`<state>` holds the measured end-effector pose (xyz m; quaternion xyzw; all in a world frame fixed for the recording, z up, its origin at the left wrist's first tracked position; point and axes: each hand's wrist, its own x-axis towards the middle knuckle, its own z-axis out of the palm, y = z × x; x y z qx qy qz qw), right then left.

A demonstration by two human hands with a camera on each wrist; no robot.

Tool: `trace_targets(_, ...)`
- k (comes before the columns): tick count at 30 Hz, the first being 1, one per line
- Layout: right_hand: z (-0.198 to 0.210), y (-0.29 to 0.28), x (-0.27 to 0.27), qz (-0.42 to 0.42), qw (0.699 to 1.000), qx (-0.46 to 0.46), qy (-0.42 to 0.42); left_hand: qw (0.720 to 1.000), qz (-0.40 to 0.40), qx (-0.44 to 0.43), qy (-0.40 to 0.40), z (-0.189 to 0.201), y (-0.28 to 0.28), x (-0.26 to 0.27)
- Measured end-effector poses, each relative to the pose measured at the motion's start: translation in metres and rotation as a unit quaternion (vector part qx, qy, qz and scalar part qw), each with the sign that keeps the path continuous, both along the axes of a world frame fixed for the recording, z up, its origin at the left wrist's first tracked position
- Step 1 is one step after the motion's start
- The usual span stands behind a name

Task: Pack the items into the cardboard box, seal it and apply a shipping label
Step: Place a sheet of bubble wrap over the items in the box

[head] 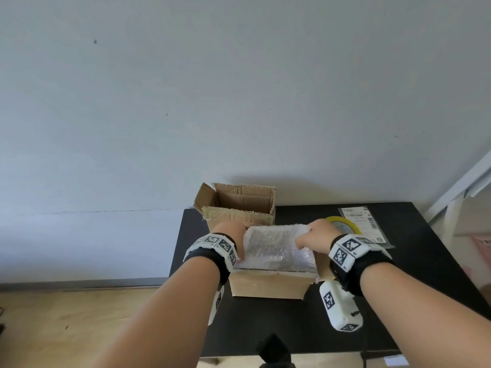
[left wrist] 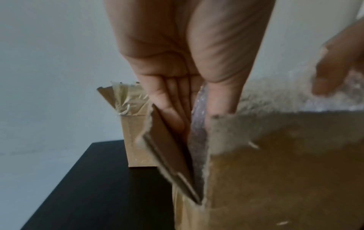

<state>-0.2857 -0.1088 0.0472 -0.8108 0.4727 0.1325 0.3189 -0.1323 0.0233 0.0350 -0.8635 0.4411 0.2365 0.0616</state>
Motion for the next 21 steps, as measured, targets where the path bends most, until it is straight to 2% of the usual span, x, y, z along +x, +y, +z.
trace_targets(4,-0.013,0.001,-0.001,0.022,0.995,-0.083,0.059,0.988,0.096,-0.078,0.097,-0.004,0.006,0.004)
trace_targets(7,-0.018,0.001,-0.002,0.032,0.992,-0.095,0.078,0.974,0.153,-0.12,0.113,-0.006,0.008,0.004)
trace_targets(12,-0.021,0.003,0.0,-0.013,0.991,-0.107,0.082,0.976,0.171,-0.129,0.034,-0.014,0.014,-0.004)
trace_targets(16,-0.025,0.011,0.002,0.035,0.981,-0.144,0.126,0.973,0.171,-0.15,-0.027,-0.019,0.015,-0.011)
trace_targets(19,-0.029,0.013,-0.004,0.076,0.971,-0.183,0.136,0.981,0.116,-0.143,-0.065,-0.021,0.017,-0.012)
trace_targets(21,-0.03,0.013,-0.008,0.066,0.977,-0.162,0.123,0.983,0.073,-0.145,-0.09,-0.021,0.019,-0.013)
